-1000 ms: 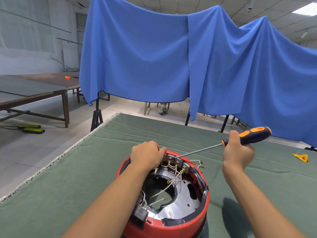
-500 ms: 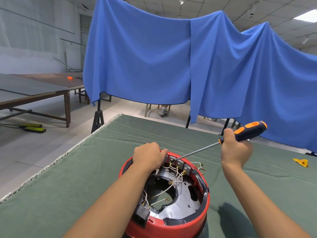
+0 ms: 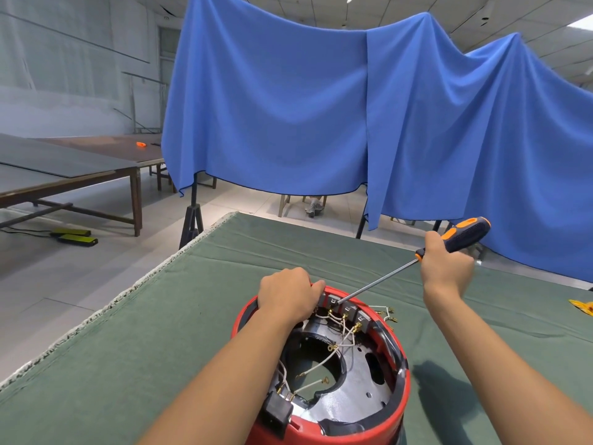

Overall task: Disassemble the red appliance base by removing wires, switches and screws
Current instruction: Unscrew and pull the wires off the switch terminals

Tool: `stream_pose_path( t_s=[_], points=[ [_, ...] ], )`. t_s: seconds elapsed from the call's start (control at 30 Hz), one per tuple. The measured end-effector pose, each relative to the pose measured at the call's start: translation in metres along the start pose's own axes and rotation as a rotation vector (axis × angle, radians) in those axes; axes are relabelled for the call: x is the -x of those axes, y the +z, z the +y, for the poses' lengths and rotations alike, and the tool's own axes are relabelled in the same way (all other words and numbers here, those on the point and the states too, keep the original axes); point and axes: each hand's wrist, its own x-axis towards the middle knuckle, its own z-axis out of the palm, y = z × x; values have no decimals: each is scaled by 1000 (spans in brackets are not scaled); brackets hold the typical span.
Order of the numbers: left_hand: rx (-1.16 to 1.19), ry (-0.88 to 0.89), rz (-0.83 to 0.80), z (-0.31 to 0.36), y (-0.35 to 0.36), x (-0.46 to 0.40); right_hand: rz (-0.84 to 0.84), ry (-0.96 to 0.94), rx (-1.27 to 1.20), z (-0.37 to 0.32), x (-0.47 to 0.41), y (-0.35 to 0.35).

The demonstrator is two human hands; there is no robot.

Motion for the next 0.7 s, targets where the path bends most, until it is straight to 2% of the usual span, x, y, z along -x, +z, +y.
stream_pose_path(
  t_s=[0.13,0.27,0.7],
  points=[
    [1,-1,0,0,-1,-1,46,-128,-159,-2,13,-12],
    [3,1,1,0,0,0,9,-218,-231,-6,28,-21],
    [25,-14,-2,1,-3,3,-170,-630,-107,-16,67,-37]
  ],
)
